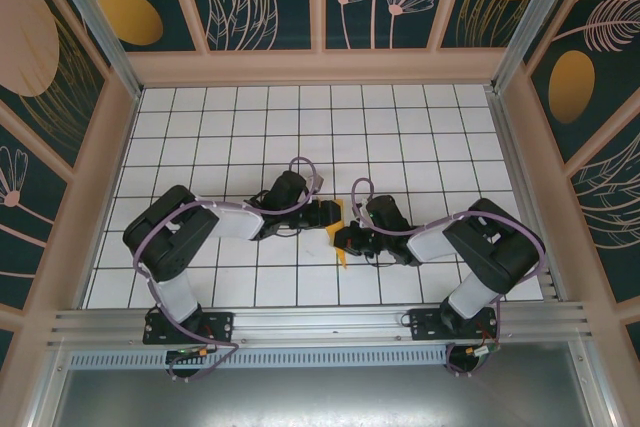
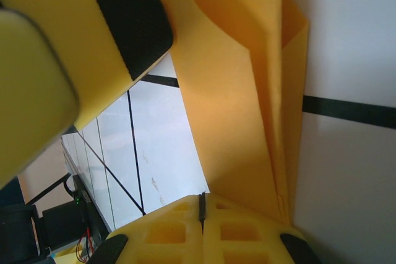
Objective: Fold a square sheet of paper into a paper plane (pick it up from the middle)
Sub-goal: Fold the wing for the fifth time at the center of the table.
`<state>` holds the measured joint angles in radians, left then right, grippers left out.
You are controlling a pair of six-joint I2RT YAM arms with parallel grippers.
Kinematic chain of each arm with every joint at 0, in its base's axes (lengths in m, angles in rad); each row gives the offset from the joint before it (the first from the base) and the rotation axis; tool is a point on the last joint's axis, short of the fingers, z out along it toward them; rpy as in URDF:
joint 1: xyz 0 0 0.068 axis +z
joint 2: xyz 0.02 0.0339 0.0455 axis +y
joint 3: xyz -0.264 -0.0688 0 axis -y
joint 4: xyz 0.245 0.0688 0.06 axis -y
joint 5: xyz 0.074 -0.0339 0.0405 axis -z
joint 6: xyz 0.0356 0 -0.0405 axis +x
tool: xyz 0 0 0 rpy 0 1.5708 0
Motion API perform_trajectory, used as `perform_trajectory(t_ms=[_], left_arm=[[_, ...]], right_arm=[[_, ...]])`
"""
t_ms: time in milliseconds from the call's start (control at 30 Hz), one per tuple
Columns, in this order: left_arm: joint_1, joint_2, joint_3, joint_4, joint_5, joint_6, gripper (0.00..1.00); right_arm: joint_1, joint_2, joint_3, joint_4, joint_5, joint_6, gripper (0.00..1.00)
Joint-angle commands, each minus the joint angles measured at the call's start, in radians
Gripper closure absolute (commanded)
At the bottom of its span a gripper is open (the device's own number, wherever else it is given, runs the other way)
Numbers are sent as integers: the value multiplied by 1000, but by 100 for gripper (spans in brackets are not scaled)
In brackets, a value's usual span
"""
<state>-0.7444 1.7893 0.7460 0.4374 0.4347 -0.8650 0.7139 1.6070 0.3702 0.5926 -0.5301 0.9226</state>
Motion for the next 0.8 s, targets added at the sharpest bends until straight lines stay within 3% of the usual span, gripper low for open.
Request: perform_trajectory(t_ms=[0, 333, 767], left_arm=[[4, 31, 40, -15, -44, 21, 47], [13, 65, 84, -158, -210, 15, 50], [89, 87, 104, -141, -196, 120, 50]], right_arm=[[1, 58, -43, -143, 38, -11, 100], [2, 58, -40, -185, 37, -28, 100], [1, 53, -41, -202, 30, -40, 100]])
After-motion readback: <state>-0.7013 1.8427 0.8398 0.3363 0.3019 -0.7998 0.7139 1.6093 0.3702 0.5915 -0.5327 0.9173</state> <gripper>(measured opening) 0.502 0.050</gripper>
